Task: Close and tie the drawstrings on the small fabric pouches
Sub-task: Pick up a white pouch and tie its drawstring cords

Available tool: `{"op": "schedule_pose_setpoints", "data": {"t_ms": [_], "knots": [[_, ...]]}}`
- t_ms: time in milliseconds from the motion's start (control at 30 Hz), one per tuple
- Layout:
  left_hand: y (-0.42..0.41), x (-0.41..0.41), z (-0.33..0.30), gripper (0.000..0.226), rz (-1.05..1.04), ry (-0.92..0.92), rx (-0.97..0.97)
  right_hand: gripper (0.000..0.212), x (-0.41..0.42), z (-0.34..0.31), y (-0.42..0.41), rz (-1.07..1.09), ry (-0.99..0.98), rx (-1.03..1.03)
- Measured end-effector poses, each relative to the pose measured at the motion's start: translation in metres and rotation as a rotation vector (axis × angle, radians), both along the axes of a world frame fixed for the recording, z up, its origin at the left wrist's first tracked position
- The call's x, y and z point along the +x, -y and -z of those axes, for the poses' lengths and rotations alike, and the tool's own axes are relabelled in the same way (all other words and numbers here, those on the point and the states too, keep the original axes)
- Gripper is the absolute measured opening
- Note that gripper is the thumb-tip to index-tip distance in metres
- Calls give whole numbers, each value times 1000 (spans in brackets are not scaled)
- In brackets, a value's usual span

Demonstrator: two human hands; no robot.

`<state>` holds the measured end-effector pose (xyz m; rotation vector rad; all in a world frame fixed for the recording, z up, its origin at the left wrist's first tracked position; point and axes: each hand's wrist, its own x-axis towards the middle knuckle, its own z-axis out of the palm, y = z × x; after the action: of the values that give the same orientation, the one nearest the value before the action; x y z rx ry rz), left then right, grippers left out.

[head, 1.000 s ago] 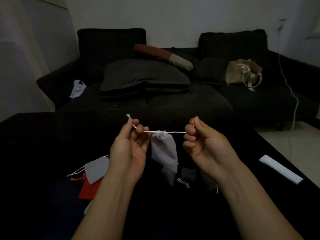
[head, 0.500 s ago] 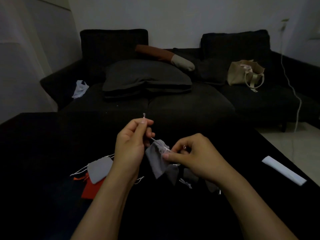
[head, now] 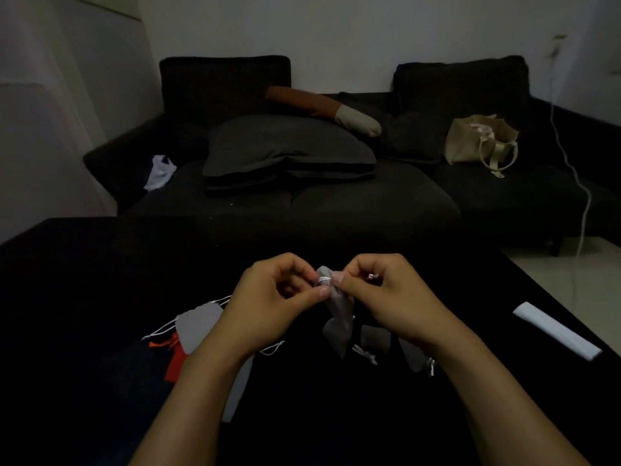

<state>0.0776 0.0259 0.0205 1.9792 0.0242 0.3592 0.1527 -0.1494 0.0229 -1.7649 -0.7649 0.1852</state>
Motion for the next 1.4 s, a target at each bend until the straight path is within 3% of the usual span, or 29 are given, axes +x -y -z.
{"op": "schedule_pose_setpoints", "data": {"t_ms": [167,400,500,633,700,767,933,1100,1267,1400], "knots": [[-1,3,5,1,10,-25,120,24,-1,-3,-1,-7,-53,25],[4,3,1,17,35,83,43,20,2,-1,1,42,-10,-83],[5,2,2,16,-46,102,216,16,0,-2,0,67,-14,-103],[3,4,4,12,-124,204,401,14,0,-3,-1,179,125,-196],[5,6,5,11,-58,211,309,13,-2,-3,-2,167,181,-233],[13,5,1,16,-6,183,22,10,-3,-3,-2,172,233,-216],[22,4,-6,19,13,-113,-522,15,-3,-8,0,103,129,-181],[23,10,-3,25,35,-156,-638,22,-3,-5,-1,86,26,-223],[26,12,-3,25,4,-91,-725,22,-7,-11,-2,36,-184,-45],[27,11,-4,23,60,-157,-828,16,-9,-19,1,18,-266,21]]}}
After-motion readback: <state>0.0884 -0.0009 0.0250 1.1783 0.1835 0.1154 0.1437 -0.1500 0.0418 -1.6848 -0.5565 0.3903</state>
